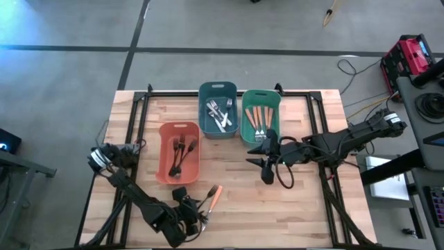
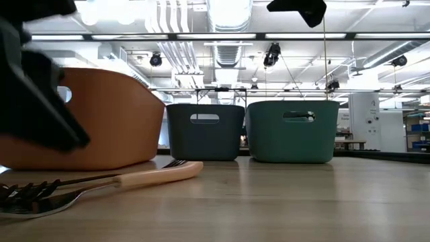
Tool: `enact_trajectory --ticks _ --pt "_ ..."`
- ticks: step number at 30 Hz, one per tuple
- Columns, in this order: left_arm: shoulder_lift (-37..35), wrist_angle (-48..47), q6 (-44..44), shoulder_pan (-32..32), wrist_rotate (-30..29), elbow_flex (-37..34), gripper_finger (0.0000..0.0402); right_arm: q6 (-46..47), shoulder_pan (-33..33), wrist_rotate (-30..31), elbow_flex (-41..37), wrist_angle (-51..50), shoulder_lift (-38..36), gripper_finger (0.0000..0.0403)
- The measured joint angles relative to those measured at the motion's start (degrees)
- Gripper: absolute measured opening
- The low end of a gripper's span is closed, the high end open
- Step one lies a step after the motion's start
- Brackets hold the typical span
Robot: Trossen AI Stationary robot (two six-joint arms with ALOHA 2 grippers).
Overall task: Sort silverware by color (type)
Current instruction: Put the black fork into the orange bin
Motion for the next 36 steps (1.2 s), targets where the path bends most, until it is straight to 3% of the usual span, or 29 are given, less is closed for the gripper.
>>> enact_trajectory --ticks 7,16,36 --pt "4.9 -0.1 -3.8 0.1 -0.9 0.6 0.0185 0.1 1.4 0.0 0.0 0.2 0.0 0.0128" --pt "5.7 -0.6 -5.9 0.1 -2.9 0.9 0.0179 0.0 1.6 0.0 0.0 0.8 0.1 0.0128" --pt "8.5 1.9 -9.2 1.5 -4.0 1.0 0.0070 1.3 1.6 0.0 -0.1 0.9 0.2 0.0127"
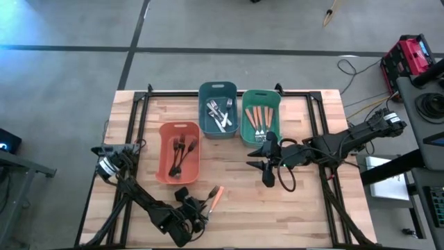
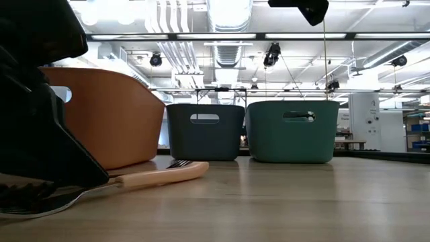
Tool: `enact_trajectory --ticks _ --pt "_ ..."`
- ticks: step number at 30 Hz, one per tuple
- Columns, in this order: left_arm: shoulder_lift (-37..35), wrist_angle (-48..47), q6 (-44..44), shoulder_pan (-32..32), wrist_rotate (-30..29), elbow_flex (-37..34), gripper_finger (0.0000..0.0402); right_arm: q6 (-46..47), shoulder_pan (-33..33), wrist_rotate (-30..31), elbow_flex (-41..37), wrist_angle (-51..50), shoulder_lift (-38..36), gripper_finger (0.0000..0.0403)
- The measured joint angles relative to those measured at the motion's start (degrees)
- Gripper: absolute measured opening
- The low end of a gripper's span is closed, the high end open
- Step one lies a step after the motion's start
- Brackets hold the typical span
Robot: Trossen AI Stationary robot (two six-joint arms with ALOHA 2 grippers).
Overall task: Sort silverware by color (type)
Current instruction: Put the black fork into the orange bin
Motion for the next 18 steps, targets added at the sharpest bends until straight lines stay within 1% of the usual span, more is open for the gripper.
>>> enact_trajectory --ticks 2,7,18 --pt "-0.1 0.0 0.0 0.0 0.2 0.0 0.0056 0.0 0.0 0.0 0.0 0.0 0.0 0.0127" --pt "-0.1 -0.2 0.1 0.1 0.4 -0.1 0.0008 0.2 0.0 0.0 0.0 0.0 0.0 0.0128" --pt "-0.9 -1.0 0.1 0.1 -0.3 -0.3 0.0002 0.2 0.0 0.0 -0.4 0.0 0.0 0.0127"
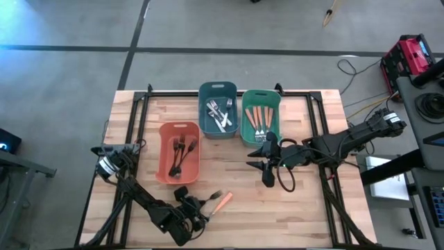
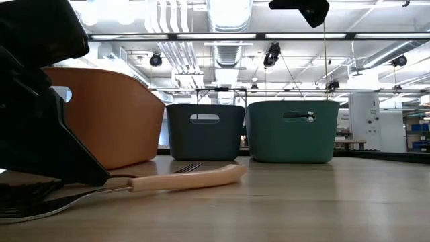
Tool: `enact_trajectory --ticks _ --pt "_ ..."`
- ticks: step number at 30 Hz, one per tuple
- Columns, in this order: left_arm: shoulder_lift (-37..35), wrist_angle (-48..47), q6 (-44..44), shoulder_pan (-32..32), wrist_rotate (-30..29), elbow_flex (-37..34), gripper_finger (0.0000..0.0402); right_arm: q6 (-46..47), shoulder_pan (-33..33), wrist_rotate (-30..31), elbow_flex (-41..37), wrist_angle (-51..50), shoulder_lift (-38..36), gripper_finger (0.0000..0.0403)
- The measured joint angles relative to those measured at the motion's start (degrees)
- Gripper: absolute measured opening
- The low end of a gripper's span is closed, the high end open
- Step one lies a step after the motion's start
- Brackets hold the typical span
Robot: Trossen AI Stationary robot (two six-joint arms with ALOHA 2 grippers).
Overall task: Sort silverware by color (type)
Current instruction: Put the black fork into the orange bin
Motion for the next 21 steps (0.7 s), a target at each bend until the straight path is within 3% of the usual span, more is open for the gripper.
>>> enact_trajectory --ticks 9,21 --pt "-1.8 -1.0 0.6 0.0 0.0 -0.2 0.0001 0.0 0.0 0.0 -0.3 0.0 0.0 0.0128" --pt "-11.2 -3.7 6.0 -0.2 -0.5 0.2 0.0000 0.0 0.0 0.0 -0.3 0.0 0.0 0.0127"
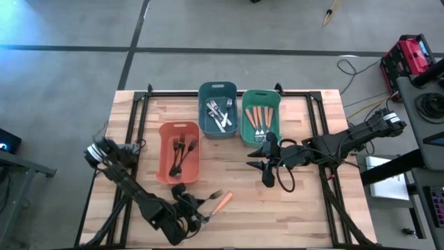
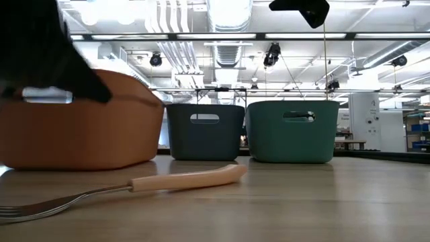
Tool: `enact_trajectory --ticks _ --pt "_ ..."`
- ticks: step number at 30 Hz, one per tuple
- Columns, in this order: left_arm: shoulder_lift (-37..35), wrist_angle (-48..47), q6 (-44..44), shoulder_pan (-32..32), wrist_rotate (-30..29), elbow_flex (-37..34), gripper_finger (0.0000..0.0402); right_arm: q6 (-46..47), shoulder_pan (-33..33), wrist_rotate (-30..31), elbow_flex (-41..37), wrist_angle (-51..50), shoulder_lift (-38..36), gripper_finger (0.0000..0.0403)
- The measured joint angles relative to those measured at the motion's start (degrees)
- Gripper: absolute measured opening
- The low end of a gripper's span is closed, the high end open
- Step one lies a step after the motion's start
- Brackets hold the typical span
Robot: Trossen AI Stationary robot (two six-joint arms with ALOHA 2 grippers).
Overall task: Sort silverware by color (type)
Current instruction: Put the black fork into the orange bin
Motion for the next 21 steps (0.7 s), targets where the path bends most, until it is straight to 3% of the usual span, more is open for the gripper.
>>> enact_trajectory --ticks 11,21 --pt "-6.7 -4.8 6.4 0.0 -1.3 3.0 0.0000 0.0 0.3 -0.1 0.0 0.0 0.0 0.0127" --pt "0.9 -4.9 1.7 0.0 -4.2 2.6 0.0000 0.0 2.2 0.0 0.0 -0.1 0.0 0.0127"
